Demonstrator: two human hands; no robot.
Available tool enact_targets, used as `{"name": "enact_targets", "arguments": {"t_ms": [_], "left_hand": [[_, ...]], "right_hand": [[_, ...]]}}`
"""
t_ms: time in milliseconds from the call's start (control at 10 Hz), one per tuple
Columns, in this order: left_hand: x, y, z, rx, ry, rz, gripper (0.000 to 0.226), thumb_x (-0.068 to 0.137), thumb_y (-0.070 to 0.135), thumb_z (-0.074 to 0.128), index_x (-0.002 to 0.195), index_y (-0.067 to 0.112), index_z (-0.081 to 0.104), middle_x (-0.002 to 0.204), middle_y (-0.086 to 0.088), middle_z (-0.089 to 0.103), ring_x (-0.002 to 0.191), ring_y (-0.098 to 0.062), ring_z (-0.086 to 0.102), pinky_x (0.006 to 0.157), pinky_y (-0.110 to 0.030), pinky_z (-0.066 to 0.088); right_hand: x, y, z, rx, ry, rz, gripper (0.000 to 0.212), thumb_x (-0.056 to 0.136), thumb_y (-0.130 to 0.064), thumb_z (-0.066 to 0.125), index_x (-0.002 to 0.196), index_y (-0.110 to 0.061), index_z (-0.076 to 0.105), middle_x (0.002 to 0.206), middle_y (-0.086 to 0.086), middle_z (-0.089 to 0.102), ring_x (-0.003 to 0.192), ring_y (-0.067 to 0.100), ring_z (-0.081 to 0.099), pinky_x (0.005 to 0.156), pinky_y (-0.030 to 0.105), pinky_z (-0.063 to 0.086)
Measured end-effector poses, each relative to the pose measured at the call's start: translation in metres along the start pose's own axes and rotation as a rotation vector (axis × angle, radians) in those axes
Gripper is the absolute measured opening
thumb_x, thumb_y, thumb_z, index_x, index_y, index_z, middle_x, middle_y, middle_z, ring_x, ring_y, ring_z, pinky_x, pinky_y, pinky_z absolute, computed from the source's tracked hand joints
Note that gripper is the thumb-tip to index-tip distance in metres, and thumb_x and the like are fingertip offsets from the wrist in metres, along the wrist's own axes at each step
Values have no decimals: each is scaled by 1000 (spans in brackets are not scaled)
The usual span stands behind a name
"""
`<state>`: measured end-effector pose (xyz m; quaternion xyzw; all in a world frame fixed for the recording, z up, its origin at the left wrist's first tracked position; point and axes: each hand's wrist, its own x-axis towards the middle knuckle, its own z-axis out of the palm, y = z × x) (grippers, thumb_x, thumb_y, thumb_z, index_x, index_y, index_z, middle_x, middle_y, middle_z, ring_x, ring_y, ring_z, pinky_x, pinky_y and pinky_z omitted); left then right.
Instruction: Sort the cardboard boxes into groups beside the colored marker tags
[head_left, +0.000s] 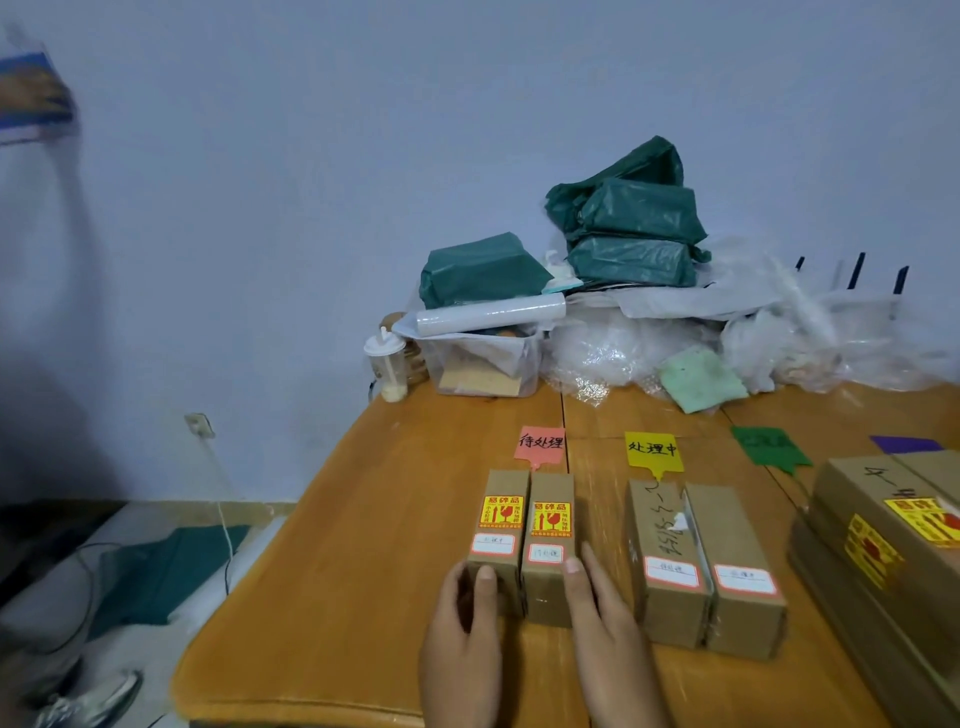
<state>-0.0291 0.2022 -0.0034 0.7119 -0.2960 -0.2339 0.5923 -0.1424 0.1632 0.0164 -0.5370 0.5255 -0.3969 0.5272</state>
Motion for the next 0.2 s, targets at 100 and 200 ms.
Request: {"name": "enact_targets", "arguments": {"t_ms": [100,200], "left_hand": [[-3,-10,-1,78,45,19,37,98,49,54,133,38,59,129,14,62,120,-9,57,91,-28,40],[2,-19,-4,71,123,72,39,98,40,60,136,36,56,130,13,58,118,-11,57,92,-30,40]], "right_hand": [[-11,17,-5,-94,-2,-9,75,87,-69,48,155,-50,21,169,-14,22,154,18,24,124,46,24],[-20,28,-11,-191,-74,-86,81,92,-56,60,155,-49,10,166,-20,16,154,15,22,124,39,22]]}}
